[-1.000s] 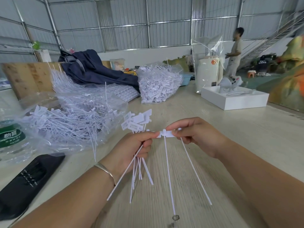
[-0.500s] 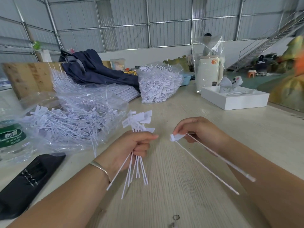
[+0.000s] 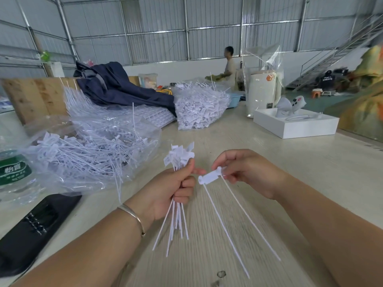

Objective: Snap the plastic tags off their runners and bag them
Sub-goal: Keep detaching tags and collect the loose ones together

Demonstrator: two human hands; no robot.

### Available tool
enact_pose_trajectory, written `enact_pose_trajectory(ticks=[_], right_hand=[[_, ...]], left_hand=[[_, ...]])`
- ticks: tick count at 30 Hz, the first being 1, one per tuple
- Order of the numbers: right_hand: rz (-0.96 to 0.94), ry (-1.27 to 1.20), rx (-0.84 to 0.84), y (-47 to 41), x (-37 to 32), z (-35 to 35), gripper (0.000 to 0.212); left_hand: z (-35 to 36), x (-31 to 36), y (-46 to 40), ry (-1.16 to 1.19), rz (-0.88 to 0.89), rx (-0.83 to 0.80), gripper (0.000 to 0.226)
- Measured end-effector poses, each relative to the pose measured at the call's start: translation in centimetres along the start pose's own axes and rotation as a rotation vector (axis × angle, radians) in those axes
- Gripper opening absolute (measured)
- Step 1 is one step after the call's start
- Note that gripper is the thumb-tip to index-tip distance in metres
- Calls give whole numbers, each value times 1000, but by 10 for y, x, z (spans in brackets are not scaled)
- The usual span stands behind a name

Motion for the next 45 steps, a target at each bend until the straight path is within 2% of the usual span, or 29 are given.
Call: enact_pose_trajectory(ticks=[5,9,16,20,25,28,32,34,36,39,41,45], right_hand=[[-70,-20,27,0,0,-1,17],[-92,-61,94,-1,-1,-9,16],[-69,-43,105,1,-1,-7,10],[-40,-35,130,1,1,-11,6],[-29,-132,80,2,0,-7,11],[-42,-238,55,2,-1,-6,14],[-72,-377,0,0,-5,11,16],[-82,-460,-26,-1,-6,24,14],[-78,-482,-23,-2,-7,30,15],[-70,-464,-26,-2,-10,29,13],[-61,-453,-45,-1,-11,28,13],[-26,-427,-53,1,-8,28,12]], left_hand=[[-2,2,0,-92,5,14,41],[-3,1,-2,-75,6,29,14],[-8,6,0,-33,57,52,23],[-6,8,2,58,77,-41,27],[-4,9,2,108,61,-70,28],[-4,8,3,127,40,-82,16],[11,1,4,189,-17,-231,13],[23,-5,4,203,-56,-337,24],[27,-6,5,203,-51,-376,31],[25,1,5,241,-34,-403,16],[24,5,5,260,-19,-397,10],[14,8,1,223,38,-283,12]])
Point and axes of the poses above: each hand's wrist, its own y-axis away from the middle knuckle, its own z-axis out of the palm, x = y × z, the point moved 6 cm from there along -y, towards the middle knuckle, and after that the axes turned 14 degrees about -z, right-handed, at the moved point
